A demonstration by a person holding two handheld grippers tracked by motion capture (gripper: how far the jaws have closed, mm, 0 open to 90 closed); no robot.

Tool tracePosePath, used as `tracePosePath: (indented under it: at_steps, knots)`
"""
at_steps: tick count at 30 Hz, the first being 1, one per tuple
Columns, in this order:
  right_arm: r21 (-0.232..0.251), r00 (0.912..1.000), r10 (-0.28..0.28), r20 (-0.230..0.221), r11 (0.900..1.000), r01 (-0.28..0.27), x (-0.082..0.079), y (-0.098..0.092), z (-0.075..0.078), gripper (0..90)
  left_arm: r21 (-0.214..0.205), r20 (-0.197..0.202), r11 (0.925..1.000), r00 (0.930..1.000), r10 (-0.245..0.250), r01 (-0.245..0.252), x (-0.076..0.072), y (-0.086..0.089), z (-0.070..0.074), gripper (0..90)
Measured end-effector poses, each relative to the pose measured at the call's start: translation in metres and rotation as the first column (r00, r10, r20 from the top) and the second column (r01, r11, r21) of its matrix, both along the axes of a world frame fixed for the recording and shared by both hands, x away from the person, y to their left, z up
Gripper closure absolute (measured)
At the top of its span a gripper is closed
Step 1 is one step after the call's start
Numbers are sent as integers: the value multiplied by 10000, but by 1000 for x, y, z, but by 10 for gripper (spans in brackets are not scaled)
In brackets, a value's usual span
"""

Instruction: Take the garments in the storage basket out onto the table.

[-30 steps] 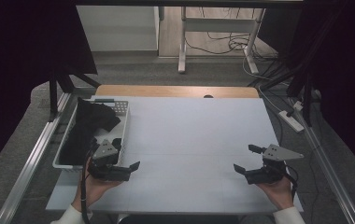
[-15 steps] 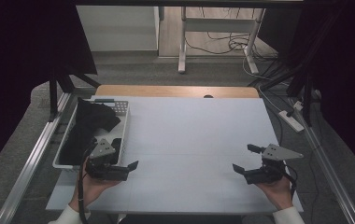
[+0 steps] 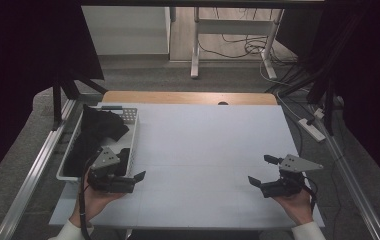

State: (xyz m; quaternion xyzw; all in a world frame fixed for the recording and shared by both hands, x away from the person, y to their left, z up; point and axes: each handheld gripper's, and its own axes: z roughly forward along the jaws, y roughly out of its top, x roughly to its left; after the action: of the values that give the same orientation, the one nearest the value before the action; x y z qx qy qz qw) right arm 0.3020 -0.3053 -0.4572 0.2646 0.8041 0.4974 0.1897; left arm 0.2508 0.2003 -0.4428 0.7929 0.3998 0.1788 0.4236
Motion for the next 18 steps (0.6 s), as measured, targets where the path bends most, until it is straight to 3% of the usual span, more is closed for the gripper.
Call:
tracePosePath:
  at_steps: [6,9,10,11,12,18]
  knots:
    - [98,10000,-85,-15,9999,85,0,-2,2,53,-322,-164,9993,9997,193,-199,0,5,6,86]
    - [162,9999,-106,33,9998,106,-1,-3,3,54,250,-185,9994,9996,226,-221,0,5,12,85]
    - [134,9999,-139,31,9998,139,-1,-4,3,54,83,75,9996,9996,265,-265,-2,8,20,85]
    - [134,9999,-139,31,9998,139,-1,-4,3,54,83,75,9996,9996,265,-265,-2,8,20,92]
    - [146,9999,-148,-2,9998,148,-2,-4,2,54,-198,185,9993,9993,312,-309,-1,12,26,93]
    - [69,9999,-154,29,9999,153,-2,-5,1,54,-201,221,9981,9981,579,-575,8,21,31,92]
